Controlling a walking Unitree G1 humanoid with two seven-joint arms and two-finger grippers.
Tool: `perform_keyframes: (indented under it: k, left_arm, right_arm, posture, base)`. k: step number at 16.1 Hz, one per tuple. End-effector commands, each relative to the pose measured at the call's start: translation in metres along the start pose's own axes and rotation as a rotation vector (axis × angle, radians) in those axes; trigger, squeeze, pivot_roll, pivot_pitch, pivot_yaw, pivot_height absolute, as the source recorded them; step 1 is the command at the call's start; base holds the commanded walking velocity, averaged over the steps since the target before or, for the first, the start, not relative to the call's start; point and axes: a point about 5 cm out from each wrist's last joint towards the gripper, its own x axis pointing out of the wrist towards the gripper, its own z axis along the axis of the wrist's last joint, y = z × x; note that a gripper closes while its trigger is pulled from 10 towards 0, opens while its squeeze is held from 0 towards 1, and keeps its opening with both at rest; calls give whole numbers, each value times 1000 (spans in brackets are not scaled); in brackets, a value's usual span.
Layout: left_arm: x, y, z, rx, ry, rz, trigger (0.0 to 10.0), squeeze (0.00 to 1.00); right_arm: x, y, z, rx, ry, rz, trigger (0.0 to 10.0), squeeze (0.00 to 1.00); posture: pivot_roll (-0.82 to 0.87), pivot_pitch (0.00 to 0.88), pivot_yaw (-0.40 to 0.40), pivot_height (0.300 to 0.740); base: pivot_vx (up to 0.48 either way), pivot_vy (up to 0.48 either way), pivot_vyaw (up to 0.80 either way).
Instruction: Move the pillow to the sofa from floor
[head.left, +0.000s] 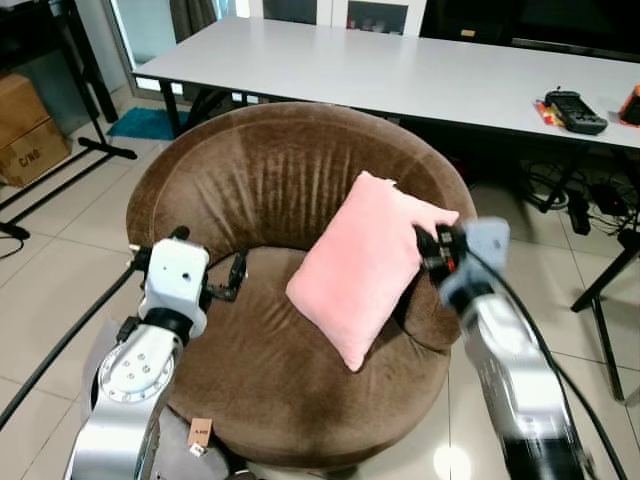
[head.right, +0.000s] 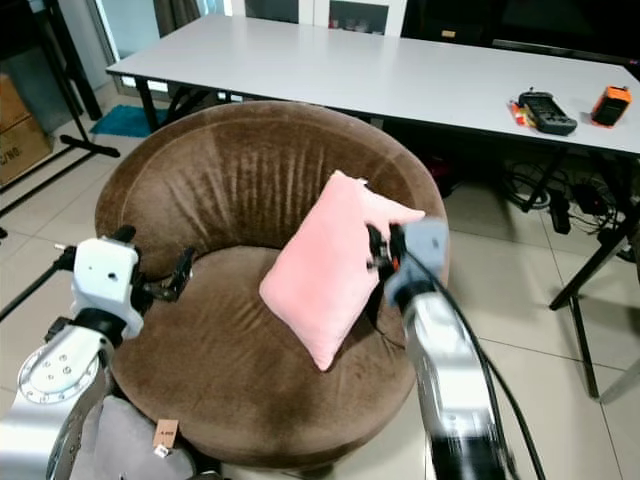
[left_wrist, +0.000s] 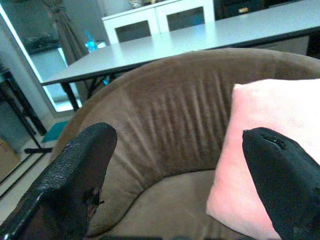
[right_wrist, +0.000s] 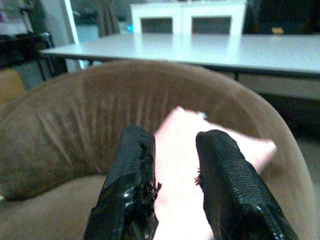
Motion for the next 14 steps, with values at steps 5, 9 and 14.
perform_keyframes:
  k: [5, 9, 14]
  left_arm:
    - [1, -6, 1, -4, -13, -18, 10000, 0]
    - [1, -5, 1, -5, -11, -14, 10000, 0]
    - [2, -5, 2, -1, -11, -30, 10000, 0]
  right_arm:
    - [-7, 5, 11, -41, 35, -13, 10000, 0]
    - [-9, 4, 12, -44, 56, -37, 10000, 0]
    - [-11, 6, 16, -41, 66, -40, 10000, 0]
  posture:
    - [-83, 0, 24, 740]
    - [-81, 0, 22, 740]
    - [-83, 0, 42, 740]
  base:
    - [0, 0, 0]
    - [0, 0, 0]
    - [0, 0, 0]
